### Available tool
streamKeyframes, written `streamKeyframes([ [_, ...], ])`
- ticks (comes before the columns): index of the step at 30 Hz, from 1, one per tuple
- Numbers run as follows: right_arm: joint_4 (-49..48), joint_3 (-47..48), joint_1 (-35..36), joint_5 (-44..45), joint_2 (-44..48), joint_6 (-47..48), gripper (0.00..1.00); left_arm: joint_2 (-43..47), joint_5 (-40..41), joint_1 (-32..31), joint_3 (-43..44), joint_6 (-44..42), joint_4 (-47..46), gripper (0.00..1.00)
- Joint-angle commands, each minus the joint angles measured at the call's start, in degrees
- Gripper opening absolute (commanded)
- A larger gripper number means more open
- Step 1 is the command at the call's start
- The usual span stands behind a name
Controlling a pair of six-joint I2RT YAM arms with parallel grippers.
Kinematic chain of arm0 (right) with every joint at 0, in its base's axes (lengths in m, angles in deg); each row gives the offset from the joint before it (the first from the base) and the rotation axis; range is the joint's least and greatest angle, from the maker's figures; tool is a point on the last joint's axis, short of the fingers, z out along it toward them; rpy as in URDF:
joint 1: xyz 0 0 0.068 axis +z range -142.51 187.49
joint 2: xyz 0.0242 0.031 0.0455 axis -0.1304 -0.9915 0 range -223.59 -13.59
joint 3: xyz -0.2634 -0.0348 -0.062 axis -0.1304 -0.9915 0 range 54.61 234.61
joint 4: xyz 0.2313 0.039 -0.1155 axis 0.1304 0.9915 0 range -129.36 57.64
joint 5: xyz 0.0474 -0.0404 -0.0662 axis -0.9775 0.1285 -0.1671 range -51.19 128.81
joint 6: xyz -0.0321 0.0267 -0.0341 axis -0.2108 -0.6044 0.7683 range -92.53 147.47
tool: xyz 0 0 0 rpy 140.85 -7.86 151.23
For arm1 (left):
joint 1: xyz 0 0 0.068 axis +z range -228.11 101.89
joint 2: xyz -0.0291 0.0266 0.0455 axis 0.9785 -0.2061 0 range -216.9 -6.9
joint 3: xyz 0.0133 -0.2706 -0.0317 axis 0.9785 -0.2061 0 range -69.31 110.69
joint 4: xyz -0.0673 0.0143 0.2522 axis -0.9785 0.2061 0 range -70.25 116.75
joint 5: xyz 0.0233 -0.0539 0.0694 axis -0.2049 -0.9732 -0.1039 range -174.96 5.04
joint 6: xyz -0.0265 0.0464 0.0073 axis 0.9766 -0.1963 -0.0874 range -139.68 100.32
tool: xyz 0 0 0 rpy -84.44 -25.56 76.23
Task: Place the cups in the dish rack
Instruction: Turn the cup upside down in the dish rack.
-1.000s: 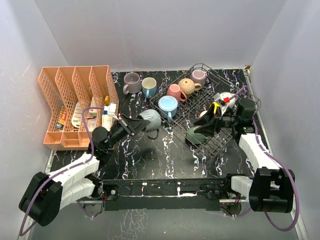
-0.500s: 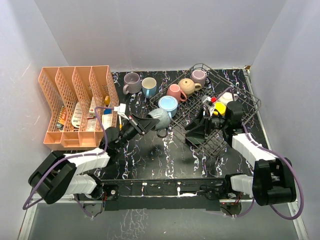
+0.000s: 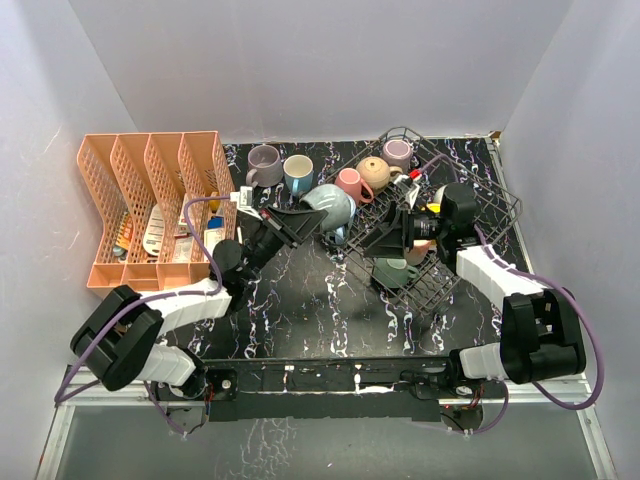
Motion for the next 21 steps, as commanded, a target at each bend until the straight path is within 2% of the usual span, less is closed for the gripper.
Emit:
streamKeyframes([
  [1,-6.92,2.33,2.13,2.44,1.38,-11.55,0.87,-0.39,1.21,-0.29,5.59,0.16,-15.94,0.00],
  [5,-15.78,1.20,3.18,7.75,1.03,-23.25,0.88,-1.18,0.77,-0.60,7.68,0.83,-17.19,0.00],
  [9,-18.09,2.39,5.26,11.94,-0.89,-26.94,0.86,-1.32,0.30,-1.10,9.31,0.85,-17.15,0.00],
  [15,-32.91,1.72,7.82,14.37,-3.74,-36.99,0.83,-2.95,1.06,-2.22,10.42,1.82,-19.89,0.00],
  [18,-43.01,0.84,7.93,16.61,-5.18,-44.28,0.79,-3.61,1.07,-3.00,11.22,1.79,-20.46,0.00],
  [21,-48.41,0.95,8.34,17.89,-6.34,-49.00,0.72,-4.39,1.23,-3.59,11.77,1.97,-21.27,0.00],
])
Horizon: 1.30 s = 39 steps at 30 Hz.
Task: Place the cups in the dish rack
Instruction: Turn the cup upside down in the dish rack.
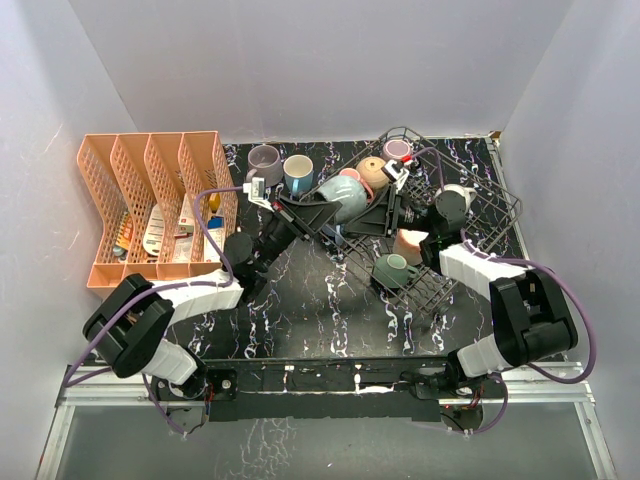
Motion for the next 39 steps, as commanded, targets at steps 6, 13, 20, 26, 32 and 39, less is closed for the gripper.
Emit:
streamKeyframes([
  [6,-14.34,-0.23,1.04,4.77,-0.13,-10.35,0.57,-0.13,1.28,-1.46,4.53,1.16,-20.76,0.00],
  [13,-13.01,-1.30,1.04,5.50,1.07,-9.55,0.43,-0.74,1.30,-1.75,3.95,2.07,-22.26,0.00],
  [20,-13.81,-2.02,0.99,5.62,1.29,-9.34,0.08,0.56,1.62,-1.83,1.67,1.26,-21.88,0.00],
  [26,-8.45,-2.25,-1.20,4.96,3.97,-3.87,0.08,3.78,5.02,-1.82,-4.08,0.79,-18.82,0.44],
  [32,-3.52,-3.06,-5.18,4.32,6.51,2.84,0.08,9.71,7.70,-1.88,-9.64,-0.55,-12.99,0.69],
  [39,9.51,0.55,-11.26,1.88,8.55,15.80,0.08,19.43,8.96,-1.73,-14.72,-3.67,2.49,0.83],
])
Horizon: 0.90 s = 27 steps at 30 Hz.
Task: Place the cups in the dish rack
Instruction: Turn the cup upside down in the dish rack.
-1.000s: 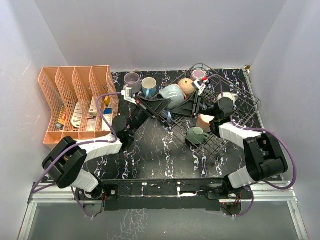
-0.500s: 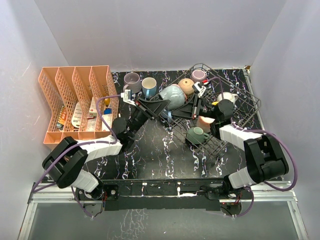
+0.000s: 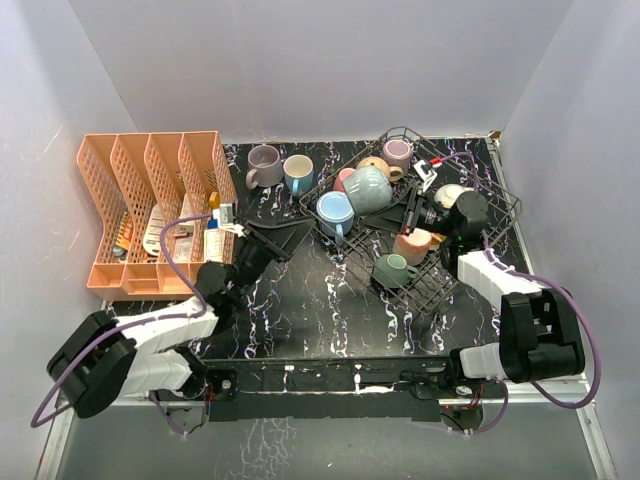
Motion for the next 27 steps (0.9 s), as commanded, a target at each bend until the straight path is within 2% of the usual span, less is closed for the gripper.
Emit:
streamKeyframes([
  [1,5.71,5.47,-4.38,-1.14,3.16,12.47,0.08,8.61,2.18,0.01,-3.18,-3.34,7.02,0.85],
  [4,16.30,10.57,-7.14,-2.20,2.00,23.13,0.08,15.42,4.02,0.13,-4.98,-5.10,19.63,0.93],
  [8,40.74,18.65,-7.38,5.20,0.30,45.05,0.08,25.78,5.86,0.35,-4.81,-9.43,38.40,0.97],
  [10,46.73,21.53,-7.38,10.65,-0.77,53.31,0.08,31.71,7.36,0.41,-3.36,-12.14,50.25,0.97],
  [13,53.04,25.74,-7.38,18.01,-3.08,60.28,0.08,37.74,9.62,0.47,-1.76,-14.26,63.41,0.97],
  [19,59.21,30.86,-8.96,28.96,-7.80,63.29,0.08,47.80,11.99,0.46,-3.06,-14.97,73.66,0.97],
  [27,60.03,35.31,-8.96,42.07,-12.98,56.75,0.08,54.84,14.33,0.46,-3.53,-15.65,80.27,0.97],
])
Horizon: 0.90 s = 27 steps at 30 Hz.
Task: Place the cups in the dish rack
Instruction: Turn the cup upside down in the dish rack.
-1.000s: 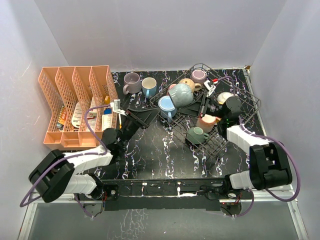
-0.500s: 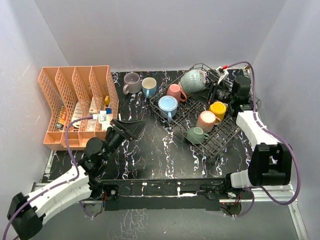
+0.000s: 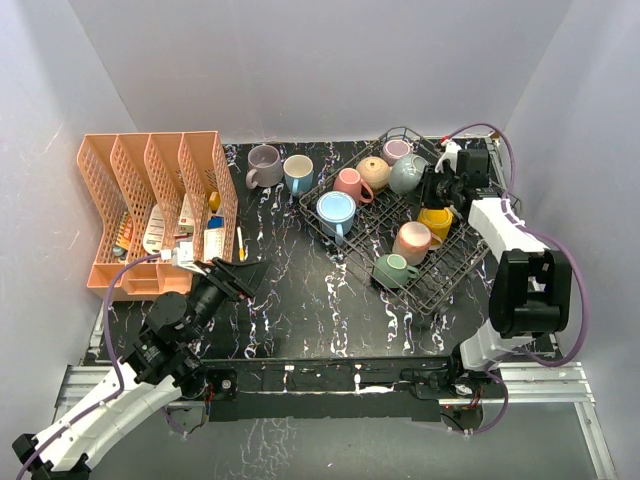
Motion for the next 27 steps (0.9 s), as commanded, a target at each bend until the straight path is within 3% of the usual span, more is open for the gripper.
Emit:
streamKeyframes([
  [1,-4.18,8.61,0.00,8.49,-1.70,-2.83,0.08,2.82,2.38,0.22,0.53,-1.78,6.02,0.97],
  [11,-1.17,15.15,0.30,17.06,-9.22,-11.51,0.08,4.06,3.10,0.22,0.68,-1.47,6.90,0.97],
  [27,4.85,21.80,0.88,23.08,-16.10,-22.12,0.08,-0.06,2.49,0.22,1.52,-1.18,4.72,0.97],
])
